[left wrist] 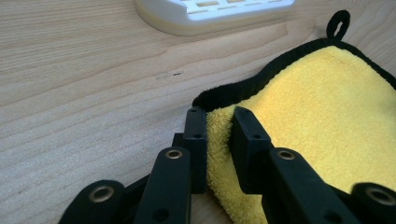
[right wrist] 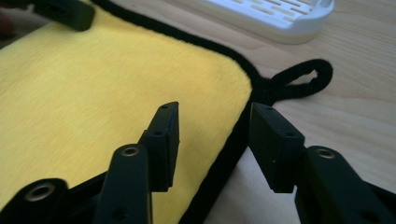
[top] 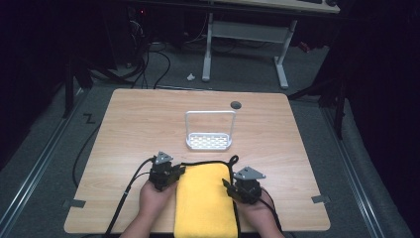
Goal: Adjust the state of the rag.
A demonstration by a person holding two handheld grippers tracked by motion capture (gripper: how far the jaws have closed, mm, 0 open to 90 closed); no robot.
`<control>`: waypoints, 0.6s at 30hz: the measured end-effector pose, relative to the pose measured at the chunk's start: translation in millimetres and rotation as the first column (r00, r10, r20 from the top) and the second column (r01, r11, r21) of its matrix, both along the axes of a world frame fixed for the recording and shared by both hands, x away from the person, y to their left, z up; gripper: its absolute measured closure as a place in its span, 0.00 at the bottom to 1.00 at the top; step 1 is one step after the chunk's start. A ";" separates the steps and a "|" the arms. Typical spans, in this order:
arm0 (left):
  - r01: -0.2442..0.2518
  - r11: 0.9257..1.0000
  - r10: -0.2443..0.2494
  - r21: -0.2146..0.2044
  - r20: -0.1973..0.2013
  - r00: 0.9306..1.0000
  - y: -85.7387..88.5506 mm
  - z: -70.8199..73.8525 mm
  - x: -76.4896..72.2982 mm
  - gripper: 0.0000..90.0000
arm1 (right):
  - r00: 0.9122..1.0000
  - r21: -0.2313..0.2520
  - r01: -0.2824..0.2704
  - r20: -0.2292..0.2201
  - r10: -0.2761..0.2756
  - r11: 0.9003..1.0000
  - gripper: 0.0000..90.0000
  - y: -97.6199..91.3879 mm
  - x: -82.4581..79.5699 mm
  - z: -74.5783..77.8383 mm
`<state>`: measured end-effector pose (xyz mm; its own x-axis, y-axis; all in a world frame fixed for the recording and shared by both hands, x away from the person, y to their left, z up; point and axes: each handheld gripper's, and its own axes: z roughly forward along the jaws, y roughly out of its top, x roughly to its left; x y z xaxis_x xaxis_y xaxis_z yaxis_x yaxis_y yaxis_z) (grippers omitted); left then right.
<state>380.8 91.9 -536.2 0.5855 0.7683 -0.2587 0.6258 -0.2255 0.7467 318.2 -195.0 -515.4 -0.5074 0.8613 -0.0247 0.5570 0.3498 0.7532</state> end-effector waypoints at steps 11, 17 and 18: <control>0.006 1.000 -0.006 -0.008 -0.003 1.000 0.9 -0.2 -0.7 0.84 | 0.992 0.016 0.087 -0.089 -0.086 0.996 0.40 7.6 47.2 -12.9; 0.007 1.000 -0.007 -0.012 -0.005 1.000 1.2 -0.3 -0.5 0.84 | 0.993 0.037 0.076 -0.091 -0.073 0.996 0.60 4.7 43.1 -12.0; 0.007 1.000 -0.007 -0.013 -0.005 1.000 1.2 -0.3 -0.4 0.84 | 0.994 0.040 0.072 -0.088 -0.069 0.997 0.64 4.3 42.5 -12.1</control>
<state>380.4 93.1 -536.6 0.5896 0.7606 -0.2717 0.6281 -0.2203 0.7463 360.7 -190.6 -527.5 -0.4440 0.8944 0.0544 0.6432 0.2759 0.7143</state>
